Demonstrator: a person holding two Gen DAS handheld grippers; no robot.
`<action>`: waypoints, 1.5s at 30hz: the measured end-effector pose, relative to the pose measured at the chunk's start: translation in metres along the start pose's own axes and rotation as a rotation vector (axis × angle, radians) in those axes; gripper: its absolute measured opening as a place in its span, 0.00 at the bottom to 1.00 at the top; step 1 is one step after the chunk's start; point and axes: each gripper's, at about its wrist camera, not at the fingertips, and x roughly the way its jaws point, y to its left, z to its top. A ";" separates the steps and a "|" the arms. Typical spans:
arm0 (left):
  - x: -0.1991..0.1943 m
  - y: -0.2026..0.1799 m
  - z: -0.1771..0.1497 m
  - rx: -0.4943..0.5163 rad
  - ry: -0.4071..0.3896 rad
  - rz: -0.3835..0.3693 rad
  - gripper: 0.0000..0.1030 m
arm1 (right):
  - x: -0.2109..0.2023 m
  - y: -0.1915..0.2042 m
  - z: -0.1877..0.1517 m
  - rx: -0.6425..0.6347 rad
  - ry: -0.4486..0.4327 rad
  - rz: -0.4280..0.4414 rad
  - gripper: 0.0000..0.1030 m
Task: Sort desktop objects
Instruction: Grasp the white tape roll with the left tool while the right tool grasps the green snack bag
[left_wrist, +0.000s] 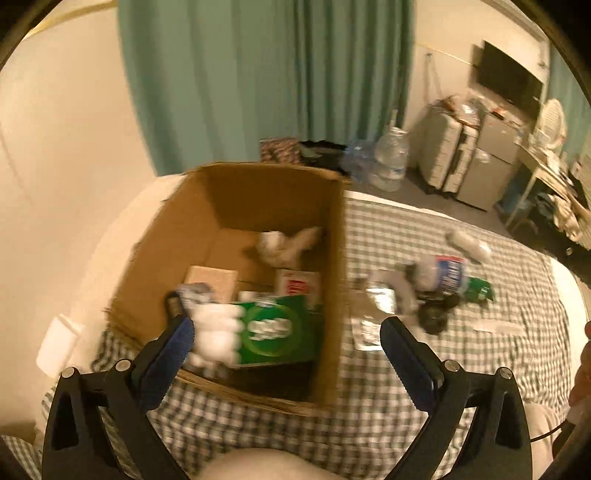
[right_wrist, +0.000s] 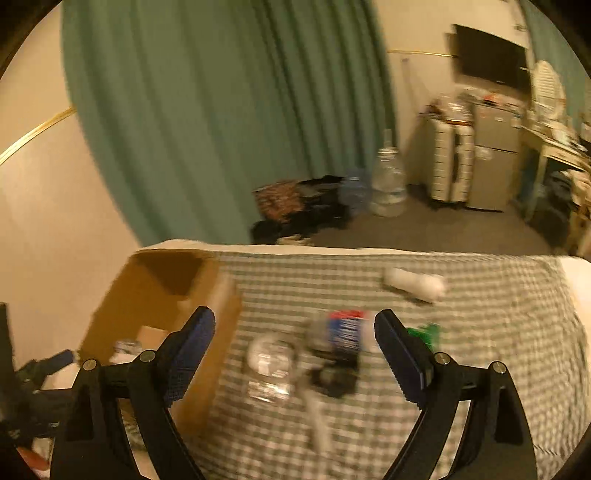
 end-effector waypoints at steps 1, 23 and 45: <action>-0.001 -0.014 -0.003 0.015 -0.001 -0.016 1.00 | -0.007 -0.009 -0.004 0.006 -0.003 -0.013 0.86; 0.154 -0.141 -0.025 0.224 0.132 0.037 1.00 | 0.067 -0.146 -0.075 0.034 0.136 -0.175 0.86; 0.233 -0.136 -0.012 0.211 0.188 -0.033 0.81 | 0.179 -0.155 -0.071 -0.037 0.288 -0.213 0.49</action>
